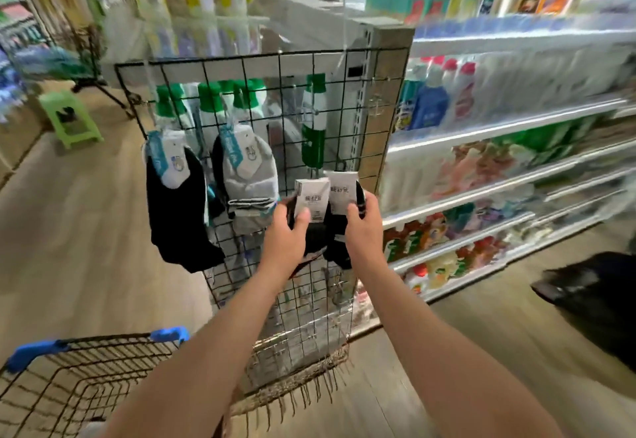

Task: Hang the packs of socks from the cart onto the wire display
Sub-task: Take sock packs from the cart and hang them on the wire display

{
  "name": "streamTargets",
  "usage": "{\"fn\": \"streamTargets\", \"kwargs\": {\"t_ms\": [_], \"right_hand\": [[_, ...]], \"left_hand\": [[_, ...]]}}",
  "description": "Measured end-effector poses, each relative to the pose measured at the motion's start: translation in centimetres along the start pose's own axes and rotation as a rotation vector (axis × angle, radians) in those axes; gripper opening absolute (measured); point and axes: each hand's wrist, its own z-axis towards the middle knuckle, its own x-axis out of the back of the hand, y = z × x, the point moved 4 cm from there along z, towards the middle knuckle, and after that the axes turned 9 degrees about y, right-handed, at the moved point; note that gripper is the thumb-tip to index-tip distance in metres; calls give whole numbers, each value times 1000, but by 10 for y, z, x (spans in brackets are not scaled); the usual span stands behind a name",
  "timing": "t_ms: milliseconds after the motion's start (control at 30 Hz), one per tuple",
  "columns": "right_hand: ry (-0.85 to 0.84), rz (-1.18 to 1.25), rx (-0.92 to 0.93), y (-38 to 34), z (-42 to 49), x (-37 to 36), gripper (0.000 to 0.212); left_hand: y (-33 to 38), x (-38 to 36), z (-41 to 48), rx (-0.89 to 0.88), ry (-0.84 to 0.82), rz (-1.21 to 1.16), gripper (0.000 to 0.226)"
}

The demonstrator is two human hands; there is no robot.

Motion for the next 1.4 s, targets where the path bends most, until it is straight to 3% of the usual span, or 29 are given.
{"fn": "streamTargets", "kwargs": {"t_ms": [400, 633, 867, 1167, 1233, 1333, 1400], "right_hand": [[-28, 101, 122, -57, 30, -27, 21], [-79, 215, 49, -73, 35, -26, 19], [-199, 200, 59, -87, 49, -44, 28], [-269, 90, -3, -75, 57, -60, 25], [-206, 19, 4, -70, 61, -61, 23], [37, -25, 84, -70, 55, -43, 24], [64, 39, 164, -68, 44, -34, 21]], "left_hand": [[35, 24, 29, -21, 60, -149, 22], [64, 43, 33, -151, 178, -76, 19], [65, 41, 52, -128, 116, -45, 15], [52, 32, 60, -91, 71, -44, 21], [51, 30, 61, -82, 75, -49, 19], [49, 26, 60, -73, 69, -89, 14], [49, 25, 57, -81, 65, -118, 15]]}}
